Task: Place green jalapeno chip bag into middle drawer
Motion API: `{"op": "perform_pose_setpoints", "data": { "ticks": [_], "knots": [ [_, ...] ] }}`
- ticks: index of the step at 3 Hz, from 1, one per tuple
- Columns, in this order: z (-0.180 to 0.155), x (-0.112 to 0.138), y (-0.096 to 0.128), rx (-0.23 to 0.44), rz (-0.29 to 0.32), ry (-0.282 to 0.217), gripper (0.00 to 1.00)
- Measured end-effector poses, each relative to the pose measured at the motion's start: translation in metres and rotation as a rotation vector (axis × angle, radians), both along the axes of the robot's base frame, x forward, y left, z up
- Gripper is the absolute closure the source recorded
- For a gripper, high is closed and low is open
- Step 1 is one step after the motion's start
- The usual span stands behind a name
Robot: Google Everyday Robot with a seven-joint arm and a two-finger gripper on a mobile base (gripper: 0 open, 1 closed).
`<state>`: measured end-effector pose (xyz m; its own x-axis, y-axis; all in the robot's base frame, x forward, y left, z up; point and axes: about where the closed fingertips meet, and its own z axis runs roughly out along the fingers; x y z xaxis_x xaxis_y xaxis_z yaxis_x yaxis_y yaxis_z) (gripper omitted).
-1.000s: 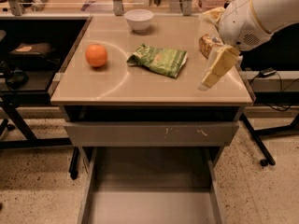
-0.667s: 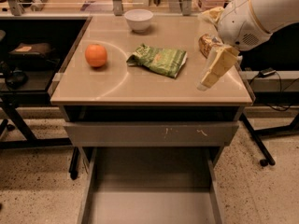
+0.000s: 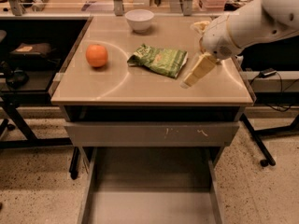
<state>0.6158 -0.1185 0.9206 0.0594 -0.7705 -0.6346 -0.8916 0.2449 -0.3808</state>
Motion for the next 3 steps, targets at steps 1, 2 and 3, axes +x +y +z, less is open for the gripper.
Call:
{"op": "perform_pose_setpoints", "data": {
  "ticks": [1,2,3],
  "knots": [
    [-0.032,0.038,0.006,0.085,-0.045,0.038,0.00],
    [-0.053,0.064,0.017,0.144,-0.061,0.080,0.00],
    [-0.068,0.088,0.036,0.177,-0.055,0.126,0.00]
  ]
}}
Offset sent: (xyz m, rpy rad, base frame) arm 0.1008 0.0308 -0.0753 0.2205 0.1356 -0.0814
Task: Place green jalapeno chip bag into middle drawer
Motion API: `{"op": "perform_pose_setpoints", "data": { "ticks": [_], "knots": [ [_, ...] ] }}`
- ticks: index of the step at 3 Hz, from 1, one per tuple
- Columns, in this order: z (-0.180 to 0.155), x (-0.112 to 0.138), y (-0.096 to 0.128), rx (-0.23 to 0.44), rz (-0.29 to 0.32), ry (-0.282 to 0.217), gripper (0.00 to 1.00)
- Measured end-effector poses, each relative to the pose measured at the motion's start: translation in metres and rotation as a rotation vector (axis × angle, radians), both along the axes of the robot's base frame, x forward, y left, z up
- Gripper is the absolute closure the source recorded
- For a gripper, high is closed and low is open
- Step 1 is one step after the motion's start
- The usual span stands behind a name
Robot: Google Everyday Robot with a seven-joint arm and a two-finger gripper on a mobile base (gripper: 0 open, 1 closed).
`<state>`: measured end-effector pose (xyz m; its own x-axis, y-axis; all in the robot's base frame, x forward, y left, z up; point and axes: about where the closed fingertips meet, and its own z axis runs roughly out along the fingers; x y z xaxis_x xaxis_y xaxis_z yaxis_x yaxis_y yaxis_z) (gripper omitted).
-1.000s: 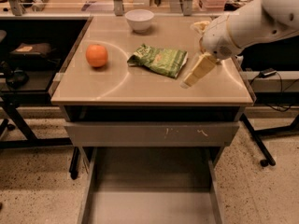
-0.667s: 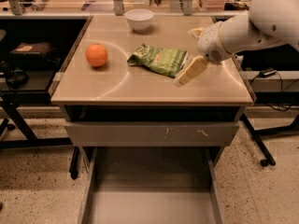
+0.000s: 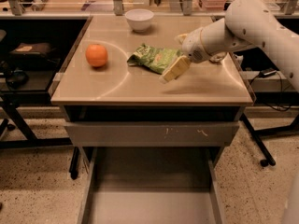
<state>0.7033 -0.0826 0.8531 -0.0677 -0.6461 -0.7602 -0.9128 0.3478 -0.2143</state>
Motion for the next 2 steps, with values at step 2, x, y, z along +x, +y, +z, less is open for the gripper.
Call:
{"op": "perform_pose_setpoints", "data": {
  "ticks": [2],
  "knots": [
    [-0.027,0.030,0.036,0.029,0.034,0.077,0.00]
  ]
}}
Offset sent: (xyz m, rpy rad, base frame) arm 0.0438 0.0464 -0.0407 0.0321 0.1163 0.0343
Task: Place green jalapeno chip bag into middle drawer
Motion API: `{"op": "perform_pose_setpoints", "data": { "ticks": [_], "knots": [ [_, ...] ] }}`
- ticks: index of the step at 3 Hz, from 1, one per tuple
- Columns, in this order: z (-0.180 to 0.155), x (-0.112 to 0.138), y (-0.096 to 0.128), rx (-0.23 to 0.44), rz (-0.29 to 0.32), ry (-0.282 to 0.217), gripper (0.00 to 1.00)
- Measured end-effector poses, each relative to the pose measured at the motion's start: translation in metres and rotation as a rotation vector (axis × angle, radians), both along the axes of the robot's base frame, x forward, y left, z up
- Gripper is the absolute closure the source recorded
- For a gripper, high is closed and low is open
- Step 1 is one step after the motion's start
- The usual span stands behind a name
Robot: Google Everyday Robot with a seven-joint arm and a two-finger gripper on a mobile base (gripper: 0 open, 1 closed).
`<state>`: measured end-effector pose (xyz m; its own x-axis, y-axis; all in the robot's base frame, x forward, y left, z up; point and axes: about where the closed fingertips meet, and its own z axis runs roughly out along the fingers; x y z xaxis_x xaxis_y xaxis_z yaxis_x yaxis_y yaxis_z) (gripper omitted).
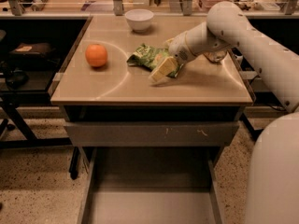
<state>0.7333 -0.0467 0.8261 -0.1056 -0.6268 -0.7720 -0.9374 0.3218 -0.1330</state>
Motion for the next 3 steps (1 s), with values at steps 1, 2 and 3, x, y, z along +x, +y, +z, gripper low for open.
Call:
{"op": "perform_pose_setpoints", "data": {
  "ticks": [1,2,3],
  "knots": [
    [-0.0116,0.0043,-0.0014,-0.022,-0.019,0.032,0.00],
    [-0.0119,0.0044,-0.0014,-0.022,-0.020,0.033,0.18],
    [-0.0119,0.0044,-0.0014,-0.022,-0.020,0.033,0.43]
  ]
}}
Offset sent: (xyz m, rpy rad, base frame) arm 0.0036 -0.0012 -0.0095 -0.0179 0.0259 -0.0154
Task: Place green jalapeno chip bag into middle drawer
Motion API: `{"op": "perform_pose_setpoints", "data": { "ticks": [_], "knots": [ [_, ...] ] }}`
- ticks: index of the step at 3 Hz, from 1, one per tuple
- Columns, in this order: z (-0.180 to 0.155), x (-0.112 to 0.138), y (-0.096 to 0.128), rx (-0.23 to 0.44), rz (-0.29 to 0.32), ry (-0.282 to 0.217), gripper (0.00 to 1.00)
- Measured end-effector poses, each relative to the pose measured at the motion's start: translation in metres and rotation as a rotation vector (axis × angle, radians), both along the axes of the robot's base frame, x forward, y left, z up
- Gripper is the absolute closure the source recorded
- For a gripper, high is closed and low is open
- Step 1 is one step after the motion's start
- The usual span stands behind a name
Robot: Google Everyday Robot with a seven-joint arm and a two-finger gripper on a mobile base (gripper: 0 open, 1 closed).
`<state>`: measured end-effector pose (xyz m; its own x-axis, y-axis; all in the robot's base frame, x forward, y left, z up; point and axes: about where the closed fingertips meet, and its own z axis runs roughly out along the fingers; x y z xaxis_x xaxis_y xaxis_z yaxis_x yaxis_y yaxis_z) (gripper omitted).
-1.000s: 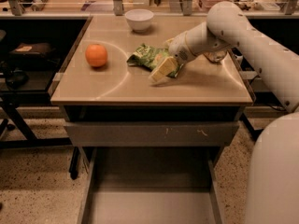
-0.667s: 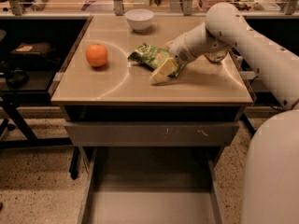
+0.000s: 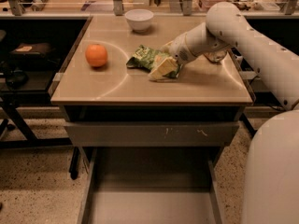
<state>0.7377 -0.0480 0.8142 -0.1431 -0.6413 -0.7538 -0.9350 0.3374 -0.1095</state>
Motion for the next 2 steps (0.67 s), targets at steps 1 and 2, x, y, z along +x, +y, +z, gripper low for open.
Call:
{"op": "perform_pose_setpoints", "data": {
  "ticks": [1,2],
  "knots": [
    [0.0000,0.0000,0.0000,0.000,0.000,0.000,0.66],
    [0.0000,0.0000,0.0000,0.000,0.000,0.000,0.89]
  ]
}}
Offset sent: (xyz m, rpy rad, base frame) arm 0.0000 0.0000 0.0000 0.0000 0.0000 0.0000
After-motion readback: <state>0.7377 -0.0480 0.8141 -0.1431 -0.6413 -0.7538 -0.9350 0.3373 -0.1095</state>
